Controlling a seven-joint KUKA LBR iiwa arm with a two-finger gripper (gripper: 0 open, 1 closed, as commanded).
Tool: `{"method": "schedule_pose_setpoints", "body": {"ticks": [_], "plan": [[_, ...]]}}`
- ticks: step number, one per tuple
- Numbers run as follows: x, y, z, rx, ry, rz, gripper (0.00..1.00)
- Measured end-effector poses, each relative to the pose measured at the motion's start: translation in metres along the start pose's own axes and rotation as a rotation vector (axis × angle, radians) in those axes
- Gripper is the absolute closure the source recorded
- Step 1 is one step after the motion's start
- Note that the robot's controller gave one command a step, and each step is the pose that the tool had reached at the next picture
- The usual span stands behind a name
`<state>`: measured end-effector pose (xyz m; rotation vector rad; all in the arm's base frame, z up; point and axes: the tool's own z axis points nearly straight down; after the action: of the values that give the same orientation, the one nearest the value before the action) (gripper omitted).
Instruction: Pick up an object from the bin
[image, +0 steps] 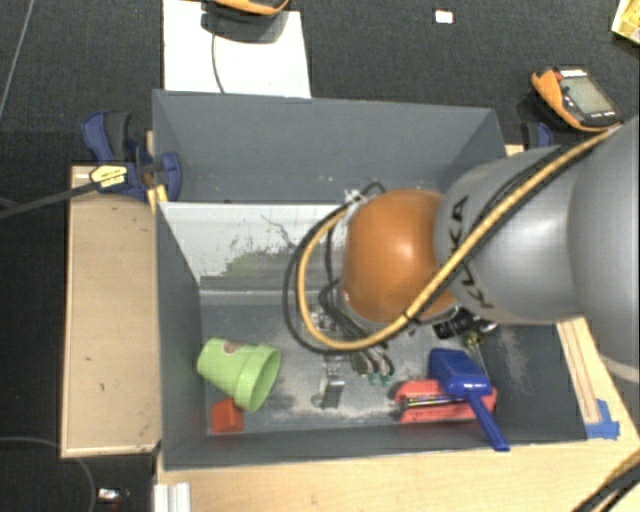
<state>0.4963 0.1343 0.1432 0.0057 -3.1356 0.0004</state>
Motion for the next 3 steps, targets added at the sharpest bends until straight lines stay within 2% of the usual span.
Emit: {"method": "schedule_pose_setpoints", "body": {"ticks": [1, 2, 3], "plan": [[-0.002, -0.001, -0.004, -0.001, -0.008, 0.006, 0.00], [-0.016, 0.083, 0.072, -0.004, -0.010, 0.102, 0.00], [-0.015, 0.082, 0.043, -0.004, -0.012, 0.379, 0.00]]}}
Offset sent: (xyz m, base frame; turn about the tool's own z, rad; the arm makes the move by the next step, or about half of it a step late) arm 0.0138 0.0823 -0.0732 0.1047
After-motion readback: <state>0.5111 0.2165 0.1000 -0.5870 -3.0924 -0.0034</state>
